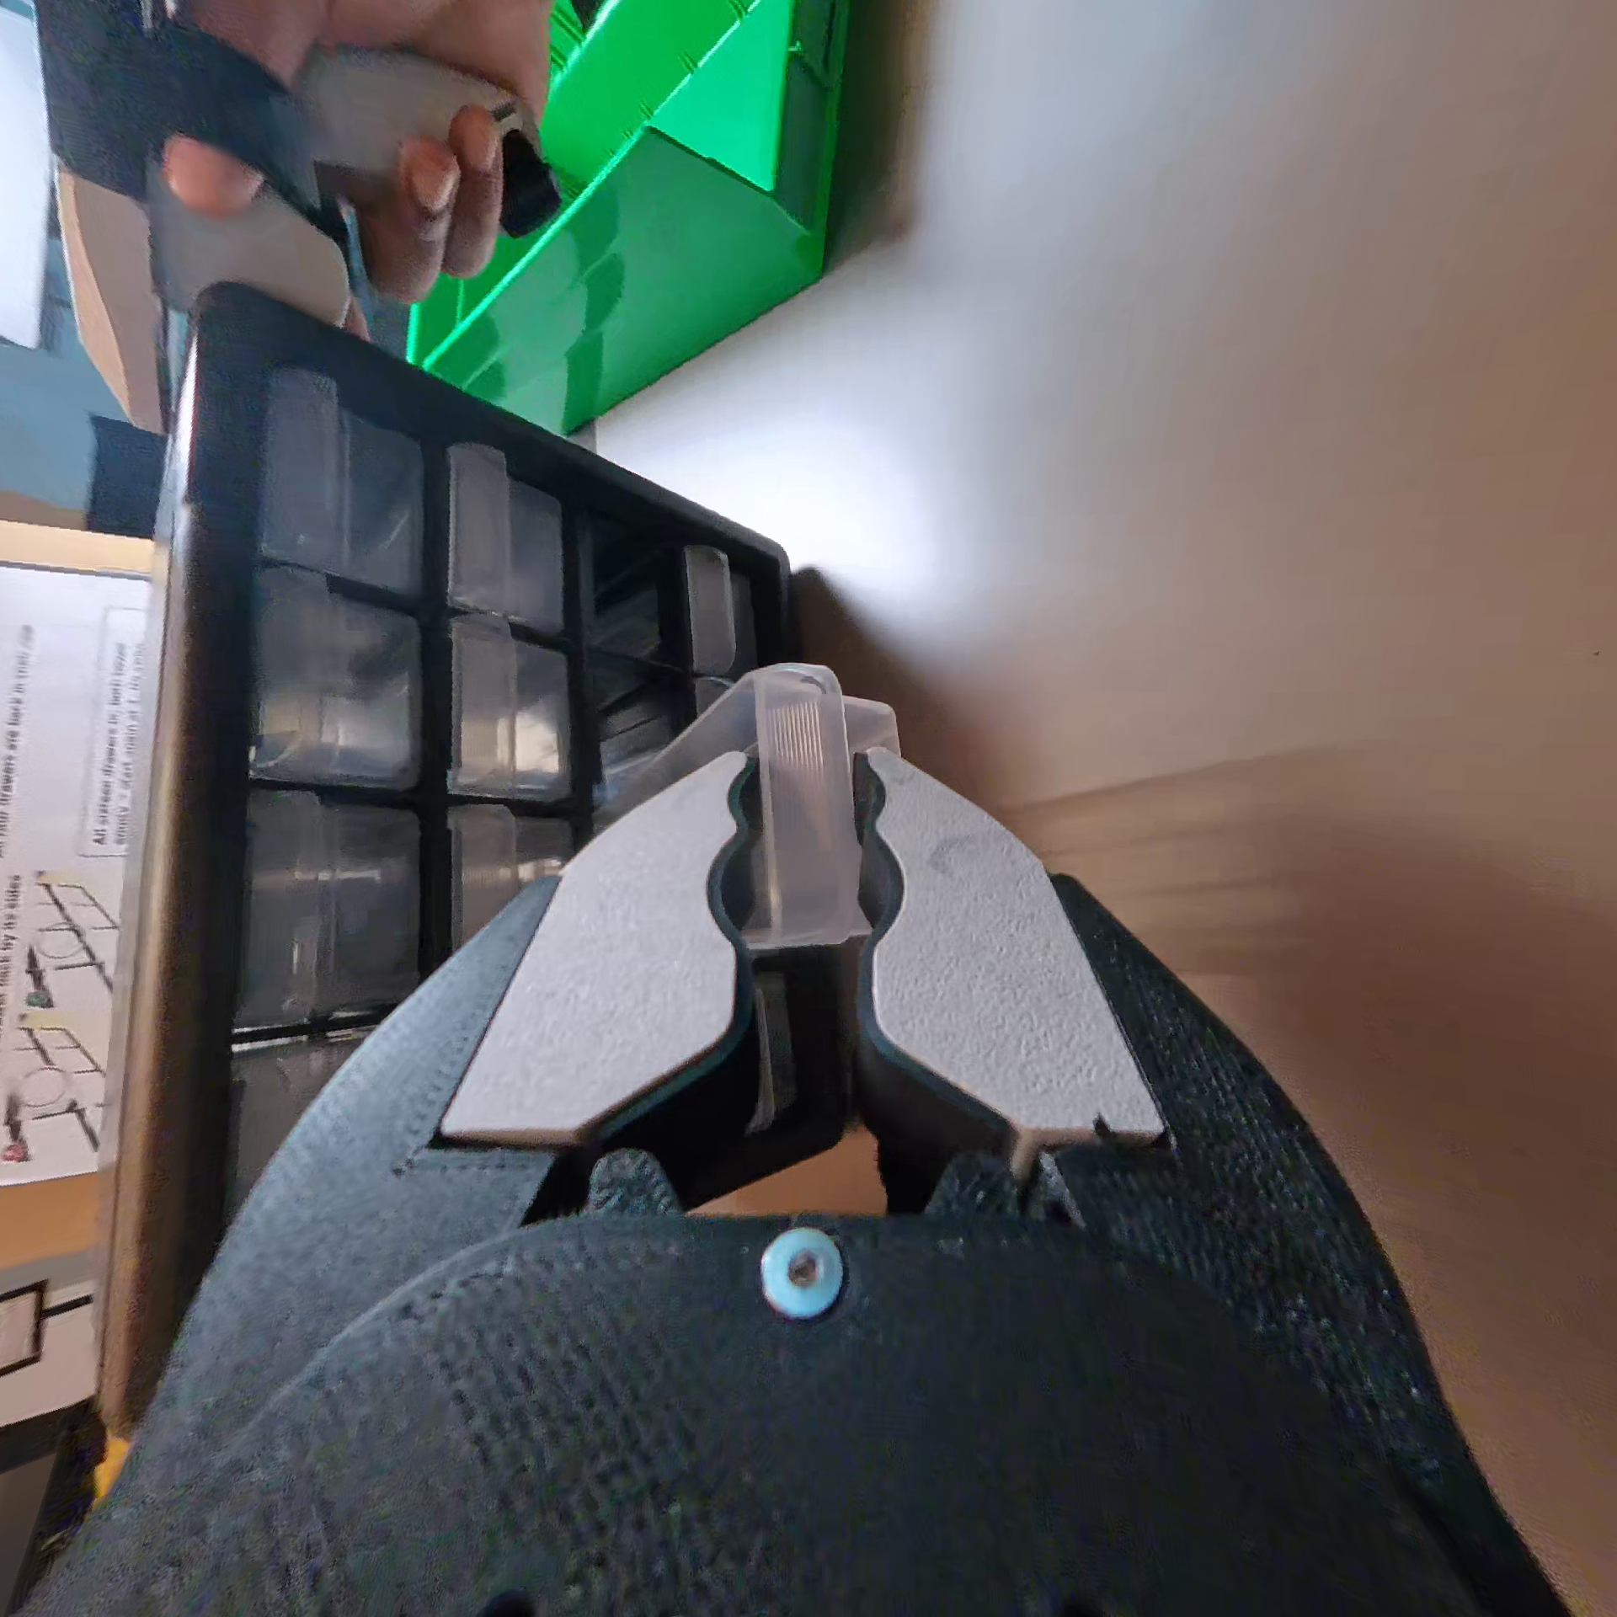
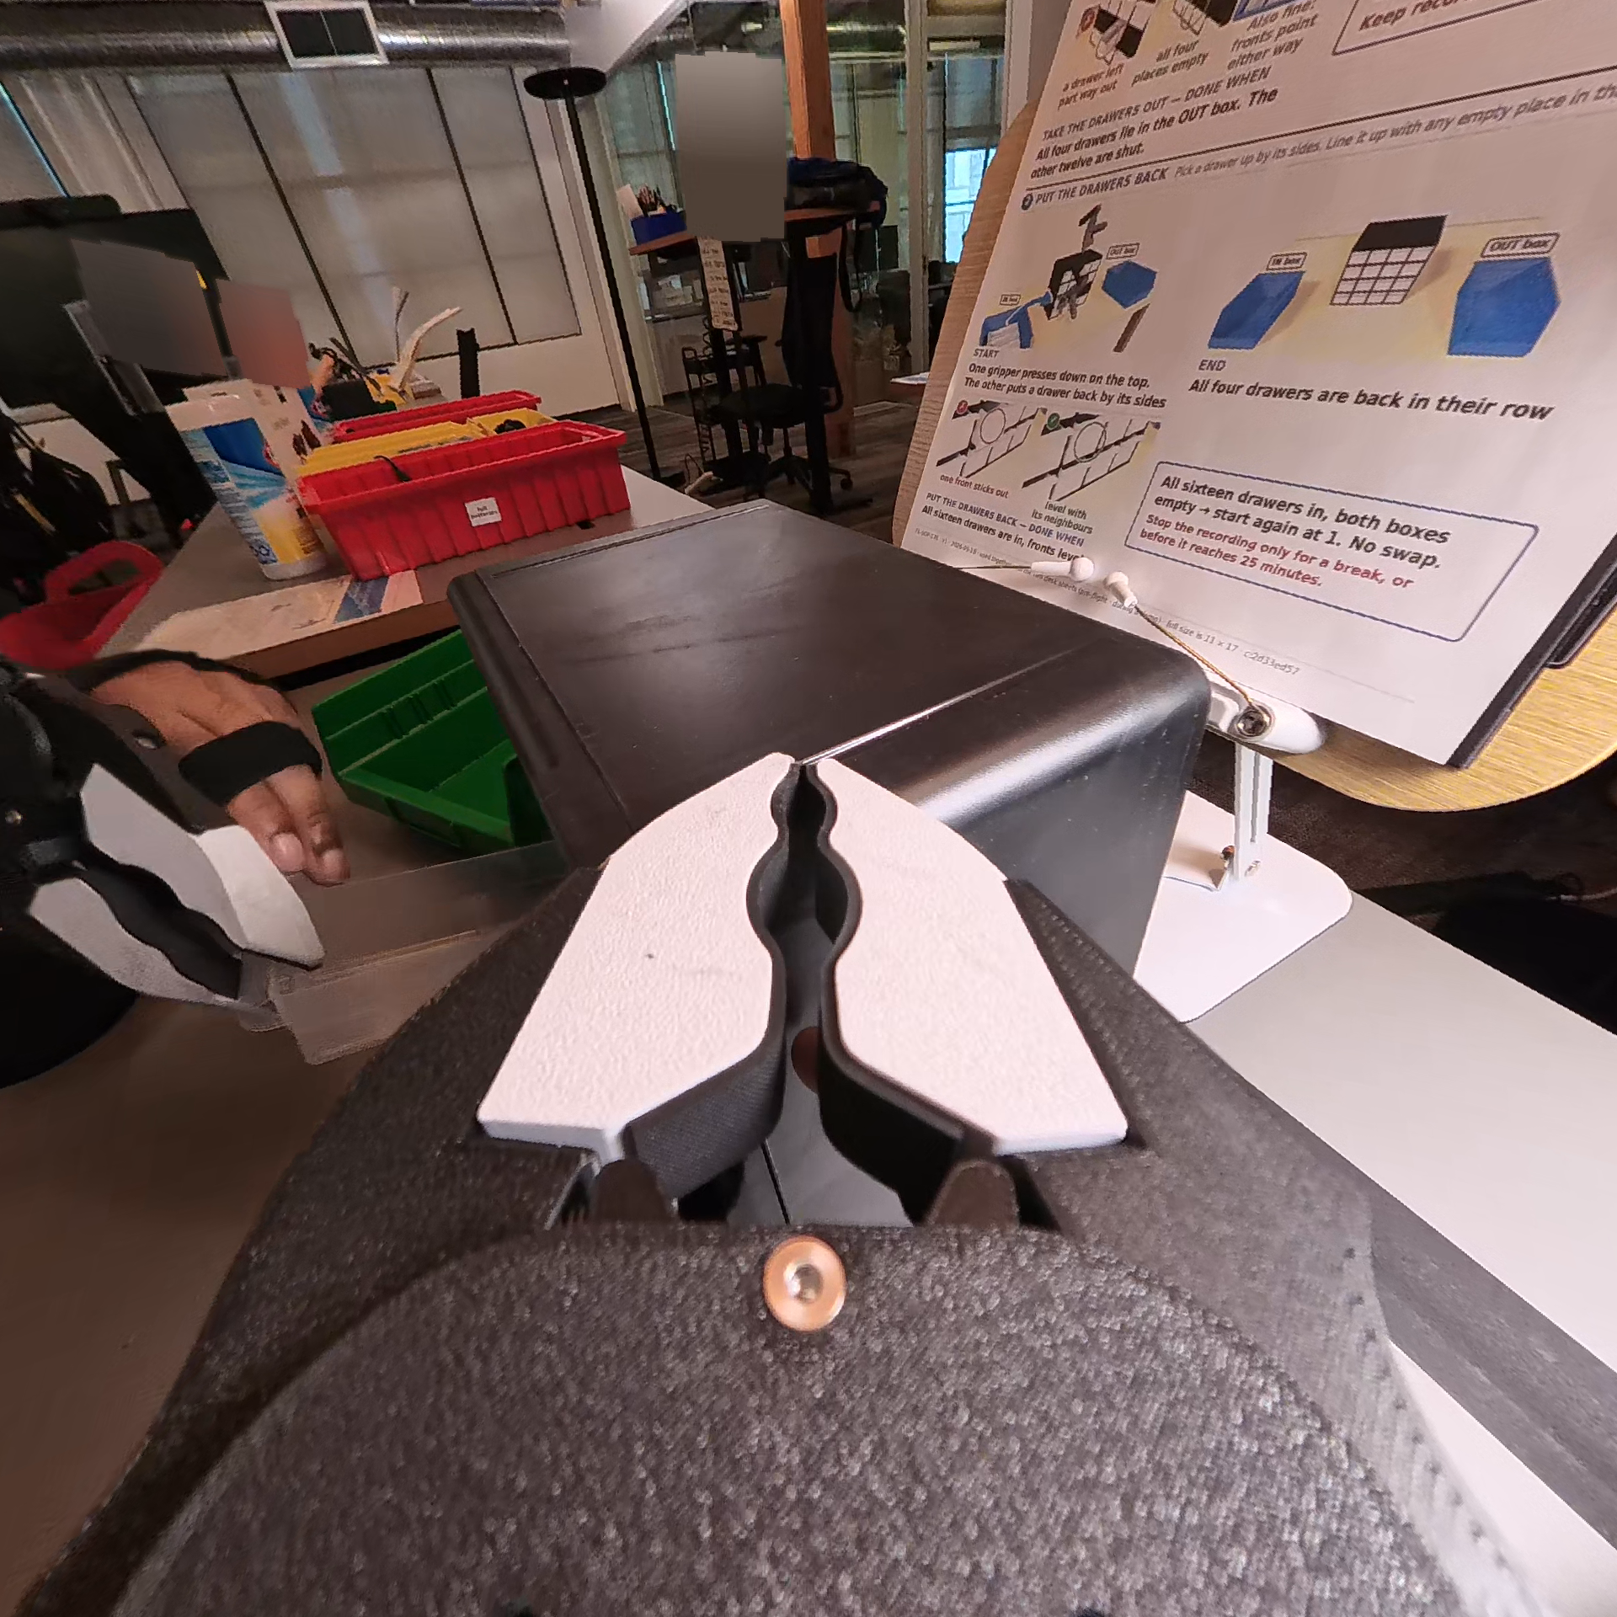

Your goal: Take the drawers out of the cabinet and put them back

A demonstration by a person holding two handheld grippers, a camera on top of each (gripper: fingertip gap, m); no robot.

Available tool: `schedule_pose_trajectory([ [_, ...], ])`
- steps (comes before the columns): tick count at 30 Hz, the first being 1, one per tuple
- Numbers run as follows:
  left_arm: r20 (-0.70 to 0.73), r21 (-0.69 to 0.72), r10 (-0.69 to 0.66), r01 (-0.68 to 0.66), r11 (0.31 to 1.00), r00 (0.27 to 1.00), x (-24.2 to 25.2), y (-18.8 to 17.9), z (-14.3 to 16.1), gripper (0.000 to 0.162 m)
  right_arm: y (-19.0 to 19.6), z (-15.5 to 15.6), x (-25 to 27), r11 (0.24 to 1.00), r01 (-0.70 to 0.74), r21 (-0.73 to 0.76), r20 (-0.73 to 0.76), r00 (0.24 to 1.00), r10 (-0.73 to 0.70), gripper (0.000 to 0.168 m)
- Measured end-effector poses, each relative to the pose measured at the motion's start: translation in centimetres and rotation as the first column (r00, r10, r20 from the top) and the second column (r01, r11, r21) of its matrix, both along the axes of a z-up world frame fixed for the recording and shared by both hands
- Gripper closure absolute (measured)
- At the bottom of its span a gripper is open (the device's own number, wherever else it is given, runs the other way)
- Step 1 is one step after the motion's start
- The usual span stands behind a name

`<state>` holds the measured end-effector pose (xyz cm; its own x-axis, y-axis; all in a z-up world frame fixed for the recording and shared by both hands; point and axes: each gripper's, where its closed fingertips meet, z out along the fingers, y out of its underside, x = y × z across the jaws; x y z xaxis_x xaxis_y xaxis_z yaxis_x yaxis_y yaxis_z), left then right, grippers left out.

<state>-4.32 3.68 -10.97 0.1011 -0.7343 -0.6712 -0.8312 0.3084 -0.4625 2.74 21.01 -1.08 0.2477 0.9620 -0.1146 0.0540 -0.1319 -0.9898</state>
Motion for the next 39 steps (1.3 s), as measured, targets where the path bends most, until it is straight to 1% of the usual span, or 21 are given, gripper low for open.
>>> schedule_pose_trajectory([
  [3, 0.007, 0.067, -0.004, 0.004, 0.998, 1.0, 0.0, 0.1, -0.9, 0.142, 0.0, 0.0, 0.0, 1.0, -0.001, -0.002, -0.003, 1.0, 0.001, 0.168],
  [6, -0.032, 0.165, -0.006, 0.011, 0.986, 0.999, -0.3, 0.6, -1.8, 0.142, 0.0, 0.0, 0.0, 1.0, -0.001, -0.002, -0.003, 1.0, 0.001, 0.168],
  [9, -0.109, 0.291, 0.086, -0.051, 0.955, 0.99, -1.9, 2.8, -2.9, 0.143, 0.0, 0.0, 0.0, 1.0, -0.001, -0.001, -0.003, 1.0, 0.001, 0.168],
  [10, -0.088, 0.296, 0.105, -0.074, 0.952, 0.991, -2.2, 3.5, -3.2, 0.143, 0.0, 0.0, 0.0, 1.0, -0.001, 0.0, -0.003, 1.0, 0.001, 0.168],
  [12, 0.001, 0.249, 0.148, -0.144, 0.958, 0.989, -2.4, 4.5, -3.2, 0.143, 0.0, 0.0, 0.0, 1.0, -0.003, -0.002, -0.005, 1.0, 0.003, 0.168],
  [14, 0.03, 0.229, 0.226, -0.227, 0.946, 0.974, -3.0, 5.8, -2.9, 0.141, 0.0, 0.0, 0.0, 1.0, -0.004, -0.002, -0.006, 1.0, 0.004, 0.168],
  [16, 0.056, 0.191, 0.283, -0.289, 0.938, 0.957, -3.5, 6.6, -3.0, 0.13, 0.0, 0.0, 0.0, 1.0, -0.007, -0.003, -0.008, 1.0, 0.007, 0.168],
  [18, 0.128, 0.146, 0.307, -0.324, 0.935, 0.943, -3.6, 6.8, -2.9, 0.127, 0.0, 0.0, 0.0, 1.0, -0.013, -0.008, -0.014, 1.0, 0.012, 0.168],
  [21, 0.269, 0.133, 0.308, -0.352, 0.926, 0.912, -3.8, 6.6, -2.2, 0.128, 0.0, 0.0, 0.0, 1.0, -0.016, -0.016, -0.022, 1.0, 0.015, 0.168],
  [24, 0.319, 0.217, 0.272, -0.349, 0.912, 0.908, -3.9, 5.6, -1.9, 0.138, 0.0, 0.0, 0.0, 1.0, -0.009, -0.001, -0.008, 1.0, 0.009, 0.168],
  [28, 0.307, 0.35, 0.238, -0.342, 0.872, 0.922, -3.8, 4.8, -1.6, 0.145, 0.0, 0.0, 0.0, 1.0, -0.016, -0.014, -0.022, 1.0, 0.016, 0.168],
  [29, 0.289, 0.39, 0.228, -0.332, 0.859, 0.93, -3.7, 4.7, -1.5, 0.15, 0.0, 0.0, 0.0, 1.0, -0.017, -0.015, -0.023, 1.0, 0.017, 0.168],
  [30, 0.274, 0.431, 0.214, -0.319, 0.844, 0.938, -3.5, 4.6, -1.4, 0.162, 0.0, 0.0, 0.0, 1.0, -0.018, -0.015, -0.024, 1.0, 0.018, 0.168],
  [31, 0.259, 0.461, 0.2, -0.302, 0.834, 0.945, -3.3, 4.6, -1.4, 0.162, 0.0, 0.0, 0.0, 1.0, -0.017, -0.014, -0.023, 1.0, 0.017, 0.168],
  [34, 0.223, 0.468, 0.227, -0.308, 0.828, 0.948, -3.4, 5.3, -1.8, 0.162, 0.0, 0.0, 0.0, 1.0, -0.017, -0.014, -0.022, 1.0, 0.016, 0.168],
  [39, 0.219, 0.391, 0.341, -0.402, 0.828, 0.914, -4.5, 7.6, -2.3, 0.162, 0.0, 0.0, 0.0, 1.0, -0.021, -0.017, -0.024, 0.999, 0.021, 0.168],
])
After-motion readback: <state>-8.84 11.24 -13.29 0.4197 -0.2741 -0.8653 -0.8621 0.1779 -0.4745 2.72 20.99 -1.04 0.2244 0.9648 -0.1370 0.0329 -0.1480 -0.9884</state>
